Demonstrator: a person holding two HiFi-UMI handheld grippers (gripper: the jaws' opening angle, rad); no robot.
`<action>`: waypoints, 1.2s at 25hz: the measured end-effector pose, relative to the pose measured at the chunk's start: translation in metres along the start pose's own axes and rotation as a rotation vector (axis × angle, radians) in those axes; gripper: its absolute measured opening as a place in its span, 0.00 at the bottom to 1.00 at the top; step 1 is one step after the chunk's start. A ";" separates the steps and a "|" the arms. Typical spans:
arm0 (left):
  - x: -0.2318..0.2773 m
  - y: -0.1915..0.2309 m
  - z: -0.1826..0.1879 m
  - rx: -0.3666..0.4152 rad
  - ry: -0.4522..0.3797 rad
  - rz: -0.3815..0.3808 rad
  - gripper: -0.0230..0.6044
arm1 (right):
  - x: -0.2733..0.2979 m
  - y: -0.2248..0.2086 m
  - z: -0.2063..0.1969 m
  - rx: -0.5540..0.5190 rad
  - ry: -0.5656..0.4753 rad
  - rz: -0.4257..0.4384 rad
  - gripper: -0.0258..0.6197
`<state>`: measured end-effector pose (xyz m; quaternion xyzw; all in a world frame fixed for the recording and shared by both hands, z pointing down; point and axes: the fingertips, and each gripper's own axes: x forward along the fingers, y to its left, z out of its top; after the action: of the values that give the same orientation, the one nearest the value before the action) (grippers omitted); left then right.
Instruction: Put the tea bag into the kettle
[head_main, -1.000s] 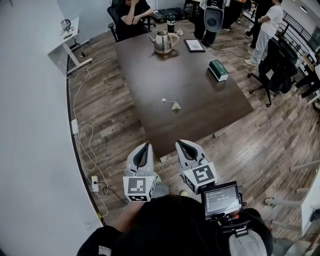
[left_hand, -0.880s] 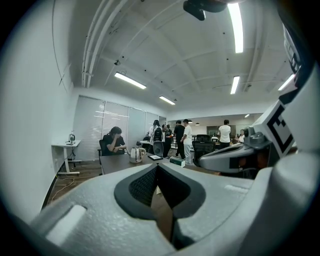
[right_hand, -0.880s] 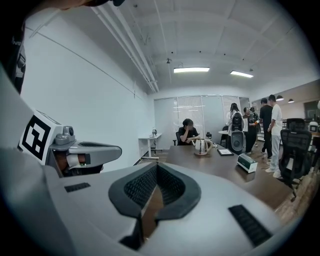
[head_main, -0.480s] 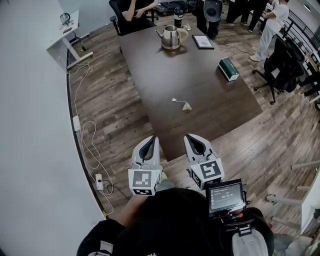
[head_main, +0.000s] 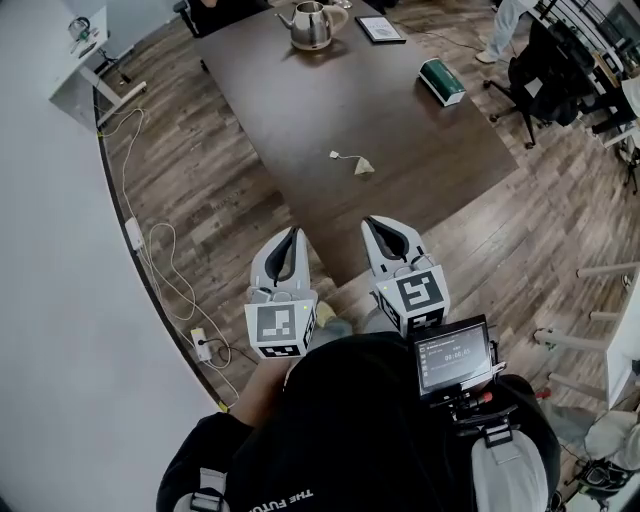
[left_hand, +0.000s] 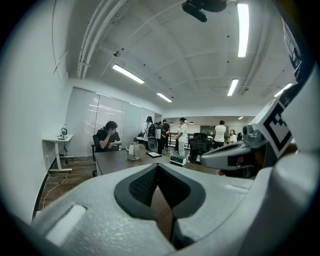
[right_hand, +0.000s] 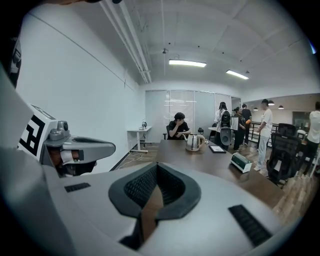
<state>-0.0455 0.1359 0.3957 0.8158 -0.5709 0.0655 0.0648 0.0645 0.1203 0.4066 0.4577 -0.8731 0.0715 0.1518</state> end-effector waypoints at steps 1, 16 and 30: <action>0.002 0.002 -0.001 -0.002 0.003 -0.003 0.04 | 0.002 -0.002 -0.001 0.005 0.006 -0.012 0.05; 0.044 -0.010 -0.002 0.002 0.034 -0.015 0.04 | 0.025 -0.043 -0.007 0.019 0.024 -0.018 0.05; 0.103 -0.031 0.025 0.044 0.014 -0.016 0.04 | 0.049 -0.110 0.004 0.006 0.008 -0.009 0.05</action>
<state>0.0197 0.0465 0.3891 0.8210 -0.5625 0.0834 0.0511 0.1284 0.0186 0.4175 0.4617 -0.8703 0.0751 0.1541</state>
